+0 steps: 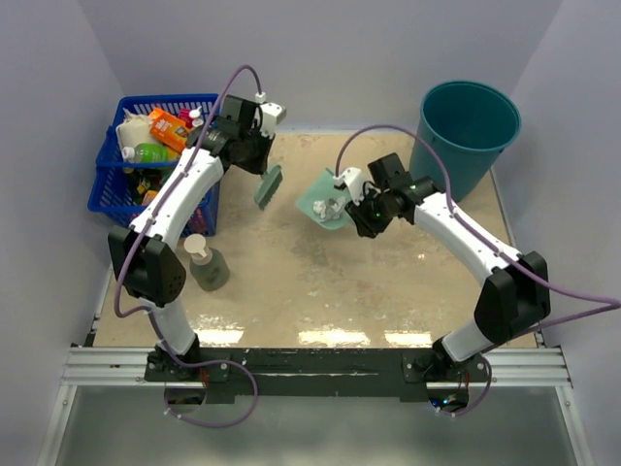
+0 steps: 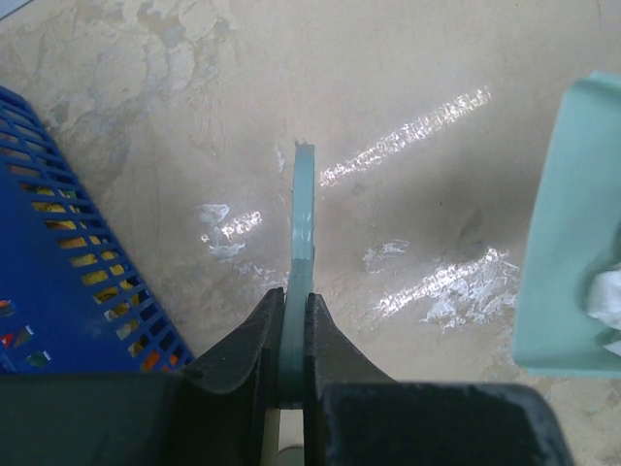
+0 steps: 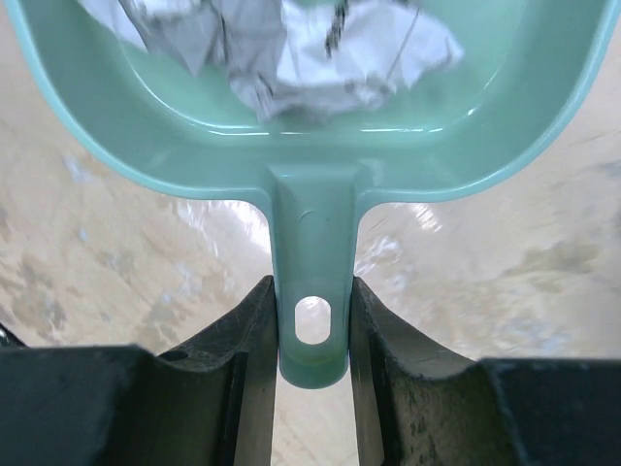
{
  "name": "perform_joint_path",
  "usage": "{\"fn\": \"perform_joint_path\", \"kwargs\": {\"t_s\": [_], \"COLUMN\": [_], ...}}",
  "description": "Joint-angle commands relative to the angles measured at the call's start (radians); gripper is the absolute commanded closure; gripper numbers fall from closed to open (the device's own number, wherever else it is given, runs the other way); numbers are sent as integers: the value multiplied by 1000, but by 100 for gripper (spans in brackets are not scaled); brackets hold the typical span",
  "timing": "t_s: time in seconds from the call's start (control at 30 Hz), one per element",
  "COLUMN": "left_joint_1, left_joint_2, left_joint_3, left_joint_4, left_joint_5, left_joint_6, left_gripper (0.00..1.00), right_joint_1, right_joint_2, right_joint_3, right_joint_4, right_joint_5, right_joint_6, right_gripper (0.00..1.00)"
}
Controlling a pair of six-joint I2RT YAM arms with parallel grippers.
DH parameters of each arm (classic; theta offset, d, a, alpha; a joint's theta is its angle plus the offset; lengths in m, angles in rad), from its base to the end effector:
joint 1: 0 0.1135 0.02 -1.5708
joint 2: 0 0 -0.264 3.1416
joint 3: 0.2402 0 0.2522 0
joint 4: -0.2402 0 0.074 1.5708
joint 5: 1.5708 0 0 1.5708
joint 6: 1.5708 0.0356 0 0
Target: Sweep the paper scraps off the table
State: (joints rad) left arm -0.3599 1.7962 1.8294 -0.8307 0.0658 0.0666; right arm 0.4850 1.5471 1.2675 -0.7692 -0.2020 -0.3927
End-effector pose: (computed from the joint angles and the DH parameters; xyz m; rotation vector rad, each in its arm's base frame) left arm 0.3720 -0.1425 0.3605 0.5342 2.3162 -0.2188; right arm 0.2798 0.1555 0.2731 -1.1749 2.3366 0.2969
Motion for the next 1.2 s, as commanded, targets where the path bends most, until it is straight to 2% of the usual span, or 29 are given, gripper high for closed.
{"fn": "perform_joint_path", "kwargs": {"t_s": [0.0,0.4,0.63,0.97,1.17], "left_joint_1": [9,9,6,-19,-36], "left_joint_2": [9,17,-8,-35,-37], "left_joint_3": [22,-18,-68,-99,-102], "left_joint_4": [48,51,56,54,56], "left_joint_5": [-40,-4,-12,-29,-26], "left_joint_6": [-45,-59,-54,-37,-30], "left_gripper": [100,100,100,100,100], "right_joint_1": [-11,-22,-49,-102,-181], "right_joint_2": [-51,-41,2,70,133], "right_joint_3": [145,250,346,595,776], "right_joint_4": [-21,-1,24,22,-21], "right_joint_5": [-21,35,118,187,179], "right_joint_6": [37,46,34,46,136], "right_gripper": [100,100,100,100,100]}}
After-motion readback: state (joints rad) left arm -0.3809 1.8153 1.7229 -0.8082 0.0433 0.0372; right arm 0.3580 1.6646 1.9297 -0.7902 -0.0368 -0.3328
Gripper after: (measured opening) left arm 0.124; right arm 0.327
